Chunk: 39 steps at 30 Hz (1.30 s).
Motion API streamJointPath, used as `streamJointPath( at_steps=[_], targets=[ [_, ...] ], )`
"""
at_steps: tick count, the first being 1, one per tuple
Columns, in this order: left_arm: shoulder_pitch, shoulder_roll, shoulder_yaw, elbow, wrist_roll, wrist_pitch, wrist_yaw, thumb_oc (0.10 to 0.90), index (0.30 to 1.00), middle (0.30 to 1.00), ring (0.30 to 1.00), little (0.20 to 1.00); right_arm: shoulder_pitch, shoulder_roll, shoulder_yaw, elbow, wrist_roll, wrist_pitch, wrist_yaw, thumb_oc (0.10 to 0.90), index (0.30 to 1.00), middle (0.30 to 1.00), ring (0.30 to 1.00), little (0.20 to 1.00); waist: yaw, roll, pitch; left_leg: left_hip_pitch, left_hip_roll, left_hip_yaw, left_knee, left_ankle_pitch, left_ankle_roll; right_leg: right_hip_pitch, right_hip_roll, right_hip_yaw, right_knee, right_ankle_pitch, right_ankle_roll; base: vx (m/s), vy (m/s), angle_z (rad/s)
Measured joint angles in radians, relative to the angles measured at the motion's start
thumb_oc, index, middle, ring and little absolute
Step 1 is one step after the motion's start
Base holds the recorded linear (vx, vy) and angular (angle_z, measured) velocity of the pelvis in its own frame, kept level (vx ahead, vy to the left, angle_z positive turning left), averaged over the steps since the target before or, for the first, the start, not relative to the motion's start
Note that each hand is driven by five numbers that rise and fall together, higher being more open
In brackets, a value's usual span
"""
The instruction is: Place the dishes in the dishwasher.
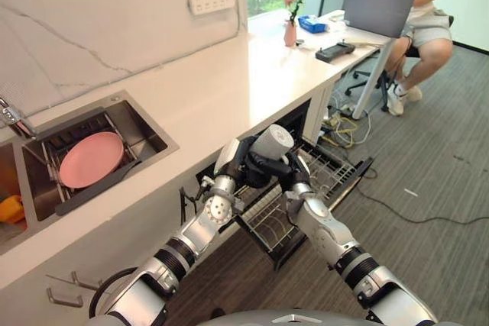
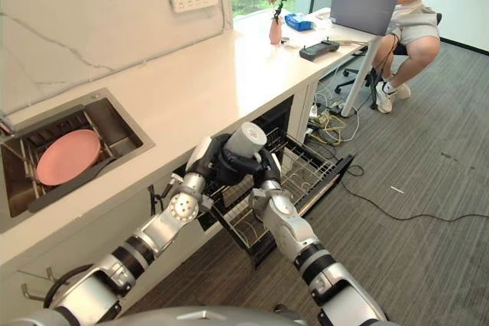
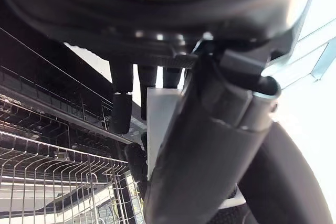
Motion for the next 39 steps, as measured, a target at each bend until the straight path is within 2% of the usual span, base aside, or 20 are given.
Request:
streamJointPath(
  at_steps=[1, 3, 7, 10, 13, 16, 18, 21, 22, 23, 24, 25, 26, 27, 29, 32, 35, 39],
  targets=[
    [-0.003, -0.005, 0.0, 0.0, -0.004, 0.0, 0.001, 0.8, 0.9, 0.9, 0.9, 0.9, 0.0, 0.0, 0.0, 0.0, -0.001, -0.002, -0.004, 0.4, 0.3, 0.3, 0.3, 0.3, 0.0, 0.001, 0.0, 0.0, 0.0, 0.0, 0.0, 0.0, 0.0, 0.0, 0.0, 0.0, -0.001, 0.0, 0.0, 0.0, 0.0, 0.0],
    [-0.006, -0.013, 0.002, 0.0, -0.014, -0.002, 0.008, 0.8, 0.9, 0.9, 0.9, 0.9, 0.0, 0.007, -0.002, -0.003, -0.002, -0.025, -0.02, 0.4, 0.3, 0.3, 0.3, 0.3, -0.001, 0.004, 0.001, 0.0, 0.0, 0.0, 0.0, 0.0, 0.0, 0.0, 0.0, 0.0, -0.001, 0.0, 0.0, 0.0, 0.0, 0.0],
    [-0.005, -0.02, 0.003, -0.009, -0.025, -0.024, 0.019, 0.8, 0.9, 0.9, 0.9, 0.9, 0.0, 0.007, -0.013, -0.054, 0.0, -0.027, -0.08, 0.4, 0.3, 0.3, 0.3, 0.3, 0.0, 0.012, 0.003, -0.001, 0.0, -0.002, 0.0, 0.0, 0.0, 0.001, 0.0, -0.002, -0.001, 0.0, 0.0, 0.01, 0.002, 0.01],
    [0.009, -0.026, 0.014, -0.088, -0.026, -0.04, 0.025, 0.8, 0.9, 0.9, 0.9, 0.9, 0.014, 0.011, -0.081, -0.189, -0.043, -0.03, -0.171, 0.4, 0.3, 0.3, 0.3, 0.3, 0.003, 0.015, 0.003, -0.002, 0.0, -0.009, 0.0, 0.0, 0.0, 0.003, 0.0, -0.008, -0.001, -0.001, -0.001, 0.03, 0.001, 0.06],
    [0.027, -0.018, 0.027, -0.132, -0.026, -0.072, 0.015, 0.8, 0.9, 0.9, 0.9, 0.9, 0.034, 0.015, -0.191, -0.322, -0.125, -0.09, -0.228, 0.4, 0.3, 0.3, 0.3, 0.3, 0.009, 0.017, 0.003, 0.004, -0.001, -0.018, 0.0, 0.0, 0.0, 0.016, 0.0, -0.019, 0.0, -0.005, -0.002, 0.02, -0.006, 0.08],
    [0.143, 0.016, 0.047, -0.161, -0.038, -0.072, -0.027, 0.8, 0.9, 0.9, 0.9, 0.9, 0.043, 0.011, -0.3, -0.436, -0.153, -0.185, -0.245, 0.4, 0.3, 0.3, 0.3, 0.3, 0.008, 0.026, -0.001, 0.006, 0.0, -0.023, -0.001, -0.001, -0.001, 0.019, 0.001, -0.023, -0.001, -0.011, -0.002, 0.01, -0.002, 0.05],
    [0.252, 0.028, 0.087, -0.163, -0.096, -0.064, -0.062, 0.8, 0.9, 0.9, 0.9, 0.9, 0.066, -0.003, -0.367, -0.504, -0.159, -0.223, -0.243, 0.4, 0.3, 0.3, 0.3, 0.3, 0.006, 0.026, -0.001, 0.01, 0.001, -0.022, 0.0, -0.002, -0.002, 0.022, 0.002, -0.023, -0.001, -0.013, -0.003, 0.0, 0.0, 0.0],
    [0.35, 0.057, 0.121, -0.158, -0.17, -0.051, -0.099, 0.8, 0.9, 0.9, 0.9, 0.9, 0.091, -0.022, -0.434, -0.514, -0.159, -0.245, -0.238, 0.4, 0.3, 0.3, 0.3, 0.3, 0.0, 0.025, -0.001, 0.008, 0.0, -0.022, 0.0, -0.002, -0.002, 0.021, 0.002, -0.023, -0.001, -0.014, -0.002, 0.0, 0.0, 0.0],
    [0.419, 0.06, 0.17, -0.16, -0.21, -0.056, -0.143, 0.8, 0.9, 0.9, 0.9, 0.9, 0.152, -0.058, -0.453, -0.511, -0.161, -0.237, -0.195, 0.4, 0.3, 0.3, 0.3, 0.3, 0.001, 0.021, 0.0, 0.008, 0.0, -0.022, 0.0, -0.002, -0.003, 0.021, 0.002, -0.023, -0.001, -0.014, -0.001, 0.0, 0.0, 0.0],
    [0.419, 0.06, 0.17, -0.16, -0.21, -0.056, -0.143, 0.8, 0.9, 0.9, 0.9, 0.9, 0.152, -0.058, -0.453, -0.511, -0.161, -0.237, -0.195, 0.4, 0.3, 0.3, 0.3, 0.3, 0.001, 0.021, 0.0, 0.008, 0.0, -0.022, 0.0, -0.002, -0.003, 0.021, 0.002, -0.023, -0.001, -0.014, -0.001, 0.0, 0.0, 0.0],
    [0.473, 0.079, 0.193, -0.154, -0.248, -0.033, -0.166, 0.8, 0.9, 0.9, 0.9, 0.9, 0.212, -0.084, -0.457, -0.492, -0.155, -0.198, -0.175, 0.4, 0.3, 0.3, 0.3, 0.3, 0.0, 0.019, 0.001, 0.005, 0.001, -0.022, 0.0, -0.004, -0.003, 0.018, 0.002, -0.023, -0.002, -0.015, -0.001, 0.0, 0.0, 0.0],
    [0.484, 0.096, 0.198, -0.138, -0.271, -0.026, -0.192, 0.8, 0.9, 0.9, 0.9, 0.9, 0.23, -0.081, -0.471, -0.461, -0.155, -0.179, -0.163, 0.4, 0.3, 0.3, 0.3, 0.3, 0.001, 0.021, 0.002, 0.0, 0.001, -0.023, -0.001, -0.003, -0.002, 0.013, 0.002, -0.024, -0.002, -0.016, 0.003, -0.04, -0.011, 0.01],
    [0.517, 0.099, 0.219, -0.133, -0.289, -0.031, -0.226, 0.8, 0.9, 0.9, 0.9, 0.9, 0.262, -0.092, -0.466, -0.414, -0.152, -0.172, -0.122, 0.4, 0.3, 0.3, 0.3, 0.3, 0.003, 0.011, 0.006, -0.001, 0.0, -0.022, -0.001, -0.002, -0.003, 0.013, 0.003, -0.023, 0.002, -0.016, 0.004, -0.04, -0.018, -0.02],
    [0.56, 0.104, 0.254, -0.13, -0.326, -0.032, -0.282, 0.8, 0.9, 0.9, 0.9, 0.9, 0.295, -0.143, -0.44, -0.344, -0.152, -0.136, -0.041, 0.4, 0.3, 0.3, 0.3, 0.3, 0.004, 0.008, 0.0, 0.007, 0.001, -0.021, -0.001, -0.006, -0.003, 0.02, 0.003, -0.022, -0.002, -0.018, 0.004, 0.0, 0.0, 0.0],
    [0.602, 0.109, 0.294, -0.06, -0.358, 0.008, -0.357, 0.8, 0.9, 0.9, 0.9, 0.9, 0.345, -0.212, -0.404, -0.232, -0.156, 0.01, 0.063, 0.4, 0.3, 0.3, 0.3, 0.3, 0.015, 0.0, -0.004, 0.0, 0.002, -0.023, -0.001, -0.017, -0.005, 0.015, 0.003, -0.023, -0.002, -0.022, 0.005, 0.0, -0.009, 0.03],
    [0.629, 0.116, 0.307, 0.028, -0.347, 0.032, -0.404, 0.8, 0.9, 0.9, 0.9, 0.9, 0.356, -0.21, -0.378, -0.126, -0.19, 0.102, 0.137, 0.4, 0.3, 0.3, 0.3, 0.3, 0.025, 0.001, 0.002, -0.015, 0.001, -0.027, 0.0, -0.008, 0.006, 0.006, 0.002, -0.029, -0.002, -0.019, 0.005, -0.01, -0.016, 0.06],
    [0.648, 0.102, 0.336, 0.123, -0.293, 0.041, -0.421, 0.8, 0.9, 0.9, 0.9, 0.9, 0.358, -0.213, -0.341, -0.091, -0.247, 0.139, 0.19, 0.4, 0.3, 0.3, 0.3, 0.3, 0.04, -0.005, 0.008, -0.017, -0.001, -0.037, 0.0, -0.004, 0.0, 0.011, 0.002, -0.043, -0.002, -0.018, 0.002, -0.01, -0.016, 0.11],
    [0.647, 0.073, 0.381, 0.246, -0.2, 0.039, -0.391, 0.8, 0.9, 0.9, 0.9, 0.9, 0.33, -0.219, -0.32, -0.078, -0.354, 0.139, 0.231, 0.4, 0.3, 0.3, 0.3, 0.3, 0.075, -0.019, 0.008, -0.03, -0.002, -0.068, 0.0, -0.002, -0.001, 0.02, 0.004, -0.077, -0.002, -0.027, -0.001, 0.0, -0.01, 0.24]
  ],
)
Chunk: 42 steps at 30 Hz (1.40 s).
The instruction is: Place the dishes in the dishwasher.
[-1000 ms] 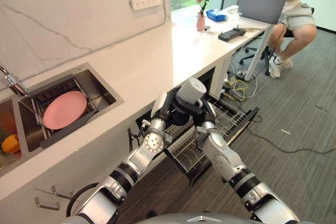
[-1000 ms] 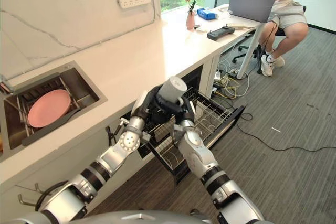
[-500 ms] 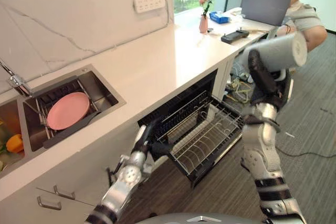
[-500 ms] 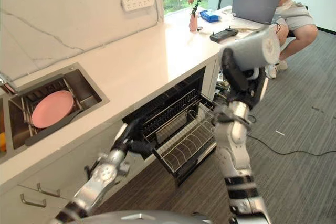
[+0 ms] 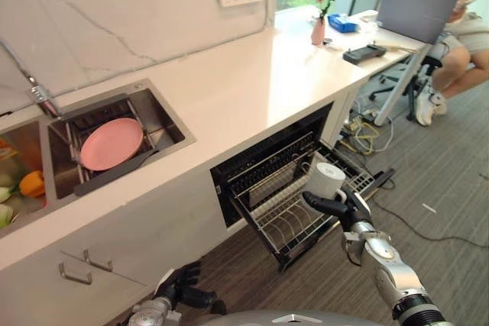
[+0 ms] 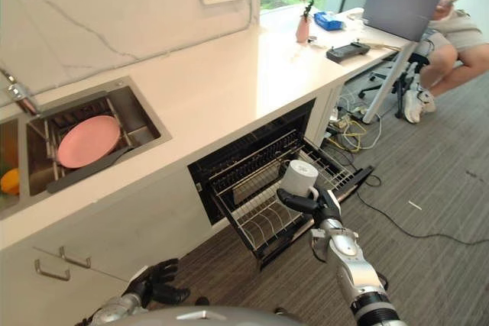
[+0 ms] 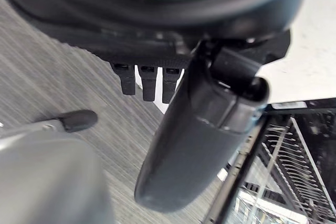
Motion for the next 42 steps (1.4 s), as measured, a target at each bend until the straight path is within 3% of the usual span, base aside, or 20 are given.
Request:
streamJointPath(
  at_steps=[6, 7, 10, 13, 16, 19, 20, 22, 25, 27, 29, 30, 38, 42],
  targets=[
    [-0.044, -0.029, 0.03, 0.122, 0.037, -0.028, 0.048, 0.8, 0.9, 0.9, 0.9, 0.9, -0.12, -0.009, 0.003, 0.148, -0.116, -0.002, -0.02, 0.4, 0.3, 0.3, 0.3, 0.3, 0.03, -0.006, -0.003, -0.022, -0.003, -0.043, 0.0, 0.006, 0.002, 0.004, 0.003, -0.046, 0.0, -0.003, -0.002, -0.01, -0.01, 0.28],
    [-0.056, -0.03, 0.028, 0.154, 0.059, -0.045, 0.066, 0.8, 0.9, 0.9, 0.9, 0.9, -0.163, -0.018, 0.017, 0.212, -0.138, -0.005, -0.03, 0.4, 0.3, 0.3, 0.3, 0.3, 0.051, -0.005, -0.002, -0.035, -0.002, -0.046, 0.0, 0.009, 0.005, 0.006, 0.004, -0.066, 0.0, -0.005, -0.002, -0.04, -0.015, 0.31],
    [-0.083, -0.033, 0.027, 0.219, 0.119, -0.067, 0.106, 0.8, 0.9, 0.9, 0.9, 0.9, -0.237, -0.025, 0.051, 0.344, -0.198, -0.006, -0.055, 0.4, 0.3, 0.3, 0.3, 0.3, 0.057, -0.006, 0.0, -0.047, -0.003, -0.065, 0.0, 0.017, -0.001, 0.008, 0.003, -0.095, 0.0, -0.011, 0.002, -0.03, -0.012, 0.35],
    [-0.11, -0.062, 0.025, 0.369, 0.178, -0.048, 0.175, 0.8, 0.9, 0.9, 0.9, 0.9, -0.318, -0.001, 0.082, 0.499, -0.239, 0.004, -0.107, 0.4, 0.3, 0.3, 0.3, 0.3, 0.073, 0.002, 0.01, -0.07, -0.01, -0.086, 0.001, 0.03, -0.007, 0.004, 0.002, -0.124, 0.0, -0.015, 0.002, -0.06, 0.002, 0.27],
    [-0.12, -0.074, 0.004, 0.425, 0.178, -0.02, 0.181, 0.8, 0.9, 0.9, 0.9, 0.9, -0.326, 0.0, 0.082, 0.508, -0.24, 0.01, -0.13, 0.4, 0.3, 0.3, 0.3, 0.3, 0.078, 0.008, 0.02, -0.094, -0.014, -0.106, 0.001, 0.041, -0.005, -0.013, 0.001, -0.143, 0.0, -0.015, 0.002, -0.09, -0.001, 0.28],
    [-0.13, -0.085, -0.086, 0.46, 0.186, 0.006, 0.187, 0.8, 0.9, 0.9, 0.9, 0.9, -0.408, 0.013, 0.085, 0.611, -0.24, 0.011, -0.153, 0.4, 0.3, 0.3, 0.3, 0.3, 0.109, 0.034, 0.07, -0.156, -0.026, -0.156, 0.006, 0.079, -0.018, -0.039, 0.012, -0.193, 0.004, -0.01, 0.0, -0.13, -0.007, 0.49],
    [-0.152, -0.087, -0.13, 0.454, 0.21, 0.004, 0.184, 0.8, 0.9, 0.9, 0.9, 0.9, -0.456, 0.016, 0.082, 0.685, -0.24, 0.018, -0.161, 0.4, 0.3, 0.3, 0.3, 0.3, 0.103, 0.048, 0.087, -0.168, -0.022, -0.185, 0.006, 0.081, -0.023, -0.041, 0.011, -0.228, 0.003, -0.01, -0.001, -0.03, 0.004, 0.7],
    [-0.171, -0.096, -0.132, 0.431, 0.222, -0.005, 0.184, 0.8, 0.9, 0.9, 0.9, 0.9, -0.471, 0.022, 0.081, 0.705, -0.241, 0.026, -0.172, 0.4, 0.3, 0.3, 0.3, 0.3, 0.124, 0.067, 0.102, -0.194, -0.013, -0.172, 0.002, 0.085, -0.028, -0.04, 0.02, -0.271, 0.004, -0.012, -0.003, -0.04, 0.017, 0.76],
    [-0.192, -0.099, -0.138, 0.42, 0.253, -0.007, 0.187, 0.8, 0.9, 0.9, 0.9, 0.9, -0.497, 0.043, 0.084, 0.758, -0.242, 0.027, -0.174, 0.4, 0.3, 0.3, 0.3, 0.3, 0.134, 0.076, 0.11, -0.219, -0.006, -0.118, 0.002, 0.085, -0.029, -0.036, 0.016, -0.318, 0.004, -0.017, -0.003, -0.03, 0.018, 0.52],
    [-0.199, -0.097, -0.14, 0.398, 0.255, -0.012, 0.188, 0.8, 0.9, 0.9, 0.9, 0.9, -0.51, 0.051, 0.084, 0.798, -0.249, 0.021, -0.174, 0.631, 0.646, 0.646, 0.646, 0.646, 0.144, 0.08, 0.117, -0.229, -0.013, -0.11, 0.001, 0.105, -0.026, -0.033, 0.01, -0.331, 0.004, -0.016, 0.004, -0.01, -0.006, 0.26],
    [-0.207, -0.094, -0.14, 0.39, 0.257, -0.018, 0.189, 0.8, 0.9, 0.9, 0.9, 0.9, -0.512, 0.052, 0.084, 0.829, -0.274, 0.023, -0.175, 0.776, 0.865, 0.865, 0.865, 0.865, 0.147, 0.081, 0.118, -0.23, -0.021, -0.111, 0.001, 0.103, -0.025, -0.026, 0.003, -0.332, 0.0, -0.024, 0.013, -0.03, 0.005, 0.22],
    [-0.212, -0.092, -0.142, 0.385, 0.263, -0.017, 0.191, 0.8, 0.9, 0.9, 0.9, 0.9, -0.512, 0.052, 0.084, 0.847, -0.275, 0.024, -0.175, 0.8, 0.9, 0.9, 0.9, 0.9, 0.147, 0.08, 0.119, -0.229, -0.029, -0.112, 0.004, 0.105, -0.023, -0.02, -0.004, -0.336, 0.005, -0.022, 0.018, 0.04, -0.047, 0.16],
    [-0.221, -0.051, -0.14, 0.274, 0.322, -0.025, 0.198, 0.8, 0.9, 0.9, 0.9, 0.9, -0.519, 0.039, 0.076, 0.849, -0.383, 0.007, -0.18, 0.8, 0.9, 0.9, 0.9, 0.9, 0.141, 0.077, 0.122, -0.222, -0.036, -0.115, 0.002, 0.106, -0.019, -0.009, -0.009, -0.337, 0.005, -0.024, 0.022, -0.01, 0.005, 0.03],
    [-0.213, -0.05, -0.139, 0.278, 0.332, -0.022, 0.197, 0.8, 0.9, 0.9, 0.9, 0.9, -0.514, 0.012, 0.074, 0.849, -0.431, 0.02, -0.213, 0.8, 0.9, 0.9, 0.9, 0.9, 0.118, 0.069, 0.128, -0.201, -0.042, -0.112, 0.001, 0.1, -0.022, 0.012, -0.017, -0.339, 0.004, -0.027, 0.025, -0.03, 0.028, 0.0]
  ],
)
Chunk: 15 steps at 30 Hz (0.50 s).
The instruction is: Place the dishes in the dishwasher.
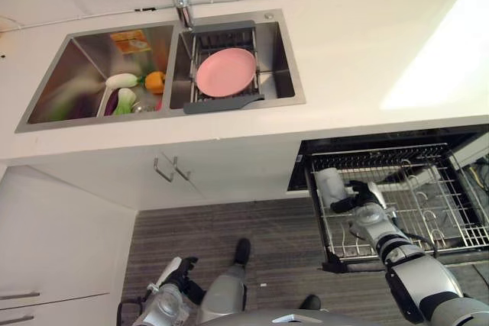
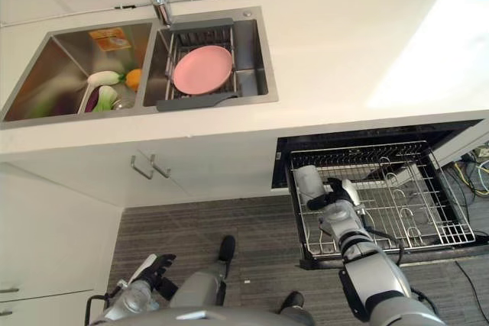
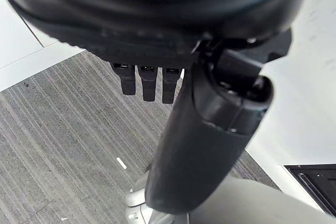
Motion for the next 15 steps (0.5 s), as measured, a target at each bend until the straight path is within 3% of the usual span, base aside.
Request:
streamJointPath(
  at_steps=[6, 11, 15],
  targets=[
    [0.019, 0.001, 0.019, 0.018, 0.0, 0.008, 0.0, 0.8, 0.9, 0.9, 0.9, 0.9, 0.008, -0.021, -0.001, -0.047, -0.007, 0.013, -0.02, 0.8, 0.9, 0.9, 0.9, 0.9, -0.023, -0.016, 0.002, 0.042, 0.014, 0.062, 0.003, -0.01, 0.015, 0.008, -0.007, 0.064, 0.0, 0.003, 0.003, 0.04, 0.001, -0.32],
    [0.039, -0.008, 0.06, 0.042, -0.001, 0.012, 0.006, 0.8, 0.9, 0.9, 0.9, 0.9, 0.149, -0.007, -0.04, -0.374, 0.003, -0.008, -0.027, 0.8, 0.9, 0.9, 0.9, 0.9, -0.057, -0.027, -0.002, 0.087, 0.03, 0.115, -0.001, -0.021, 0.023, 0.024, -0.003, 0.118, 0.0, 0.001, -0.001, 0.03, -0.015, -0.33],
    [0.03, -0.041, 0.146, 0.13, -0.004, 0.033, 0.025, 0.8, 0.9, 0.9, 0.9, 0.9, 0.372, 0.032, -0.124, -0.681, 0.02, -0.044, -0.036, 0.8, 0.9, 0.9, 0.9, 0.9, -0.089, -0.051, -0.02, 0.117, 0.043, 0.147, 0.0, -0.03, 0.019, 0.03, -0.001, 0.156, 0.0, -0.004, -0.007, 0.04, -0.02, -0.27]
  ],
)
